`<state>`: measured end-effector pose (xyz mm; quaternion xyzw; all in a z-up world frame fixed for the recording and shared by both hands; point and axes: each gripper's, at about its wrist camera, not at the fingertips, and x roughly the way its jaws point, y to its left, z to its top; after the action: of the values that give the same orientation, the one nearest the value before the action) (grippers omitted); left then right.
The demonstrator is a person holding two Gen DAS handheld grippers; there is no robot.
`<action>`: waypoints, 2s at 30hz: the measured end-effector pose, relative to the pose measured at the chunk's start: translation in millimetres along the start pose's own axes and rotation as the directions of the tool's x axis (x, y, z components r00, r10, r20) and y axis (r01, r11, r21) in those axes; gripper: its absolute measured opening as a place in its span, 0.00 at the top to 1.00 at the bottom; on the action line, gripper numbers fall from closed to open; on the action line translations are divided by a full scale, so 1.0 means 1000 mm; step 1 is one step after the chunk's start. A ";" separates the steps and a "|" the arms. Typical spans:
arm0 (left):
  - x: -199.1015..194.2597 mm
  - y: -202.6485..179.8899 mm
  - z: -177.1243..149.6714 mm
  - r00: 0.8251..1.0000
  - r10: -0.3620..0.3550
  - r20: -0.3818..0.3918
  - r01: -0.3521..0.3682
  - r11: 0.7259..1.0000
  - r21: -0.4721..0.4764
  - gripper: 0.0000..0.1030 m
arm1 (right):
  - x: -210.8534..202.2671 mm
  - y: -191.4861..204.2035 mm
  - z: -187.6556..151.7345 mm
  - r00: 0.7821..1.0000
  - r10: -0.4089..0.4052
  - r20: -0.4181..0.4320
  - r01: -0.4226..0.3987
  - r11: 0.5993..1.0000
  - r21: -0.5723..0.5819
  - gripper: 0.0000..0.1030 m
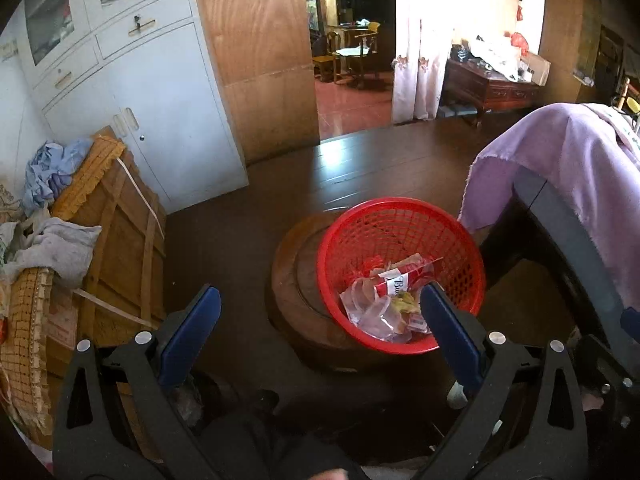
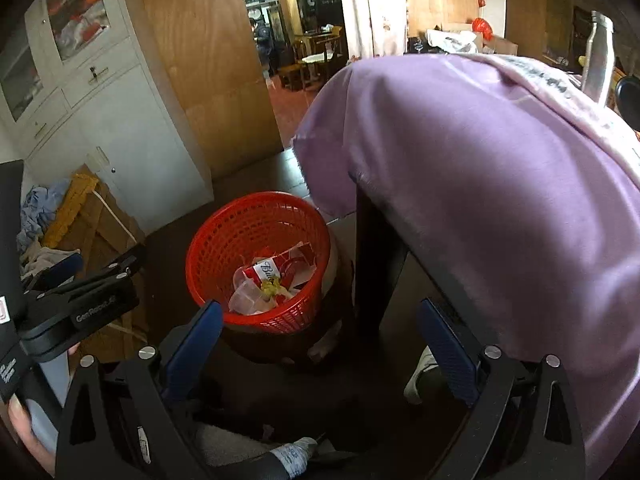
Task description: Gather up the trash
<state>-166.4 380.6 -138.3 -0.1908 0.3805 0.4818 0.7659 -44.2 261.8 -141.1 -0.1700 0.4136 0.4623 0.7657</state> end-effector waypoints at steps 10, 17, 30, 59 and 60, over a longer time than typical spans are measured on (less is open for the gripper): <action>0.000 0.004 0.002 0.999 -0.036 -0.029 0.035 0.999 -0.015 0.07 | 0.023 -0.003 -0.004 0.998 0.007 -0.060 -0.009 1.000 -0.018 0.07; 0.000 0.004 0.002 0.998 -0.049 -0.040 0.048 0.999 -0.020 0.07 | 0.027 0.001 -0.008 0.998 0.014 -0.064 -0.016 0.999 -0.036 0.07; -0.006 0.000 0.001 0.999 -0.033 -0.025 0.032 0.999 -0.005 0.07 | 0.024 0.005 -0.009 0.998 0.018 -0.063 -0.022 0.998 -0.052 0.07; -0.008 -0.003 -0.002 0.999 -0.037 -0.032 0.037 0.999 0.004 0.07 | 0.023 0.008 -0.010 0.997 0.027 -0.066 -0.030 0.998 -0.051 0.07; -0.008 -0.003 -0.002 0.999 -0.038 -0.033 0.038 0.999 0.003 0.07 | 0.023 0.008 -0.010 0.998 0.026 -0.065 -0.030 0.998 -0.051 0.07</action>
<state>-166.6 373.3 -133.4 -0.2044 0.3903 0.4632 0.7690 -50.0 272.4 -164.5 -0.1990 0.4284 0.4778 0.7407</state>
